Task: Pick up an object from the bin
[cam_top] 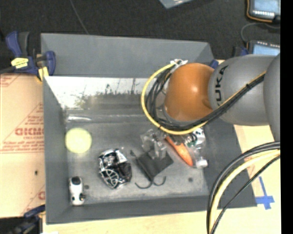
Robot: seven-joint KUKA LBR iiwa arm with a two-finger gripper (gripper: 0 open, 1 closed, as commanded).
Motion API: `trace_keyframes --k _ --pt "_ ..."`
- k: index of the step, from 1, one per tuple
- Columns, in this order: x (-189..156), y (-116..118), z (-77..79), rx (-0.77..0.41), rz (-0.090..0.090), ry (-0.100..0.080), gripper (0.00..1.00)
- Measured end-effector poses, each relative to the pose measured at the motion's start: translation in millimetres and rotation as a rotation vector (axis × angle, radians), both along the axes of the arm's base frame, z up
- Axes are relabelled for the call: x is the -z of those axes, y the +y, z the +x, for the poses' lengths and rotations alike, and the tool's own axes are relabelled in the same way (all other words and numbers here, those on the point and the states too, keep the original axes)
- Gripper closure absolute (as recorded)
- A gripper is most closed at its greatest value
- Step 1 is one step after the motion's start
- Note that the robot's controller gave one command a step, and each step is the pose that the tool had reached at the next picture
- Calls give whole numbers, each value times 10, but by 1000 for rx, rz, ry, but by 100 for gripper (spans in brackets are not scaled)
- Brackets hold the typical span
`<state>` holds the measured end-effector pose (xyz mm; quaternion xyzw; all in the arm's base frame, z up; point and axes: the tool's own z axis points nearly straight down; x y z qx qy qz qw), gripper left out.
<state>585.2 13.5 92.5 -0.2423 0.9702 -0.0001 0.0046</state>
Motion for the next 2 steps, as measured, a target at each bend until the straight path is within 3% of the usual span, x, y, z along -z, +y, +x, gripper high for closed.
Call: trace_keyframes --k 2 --pt "-379 -1 27 2 0 -11 100"
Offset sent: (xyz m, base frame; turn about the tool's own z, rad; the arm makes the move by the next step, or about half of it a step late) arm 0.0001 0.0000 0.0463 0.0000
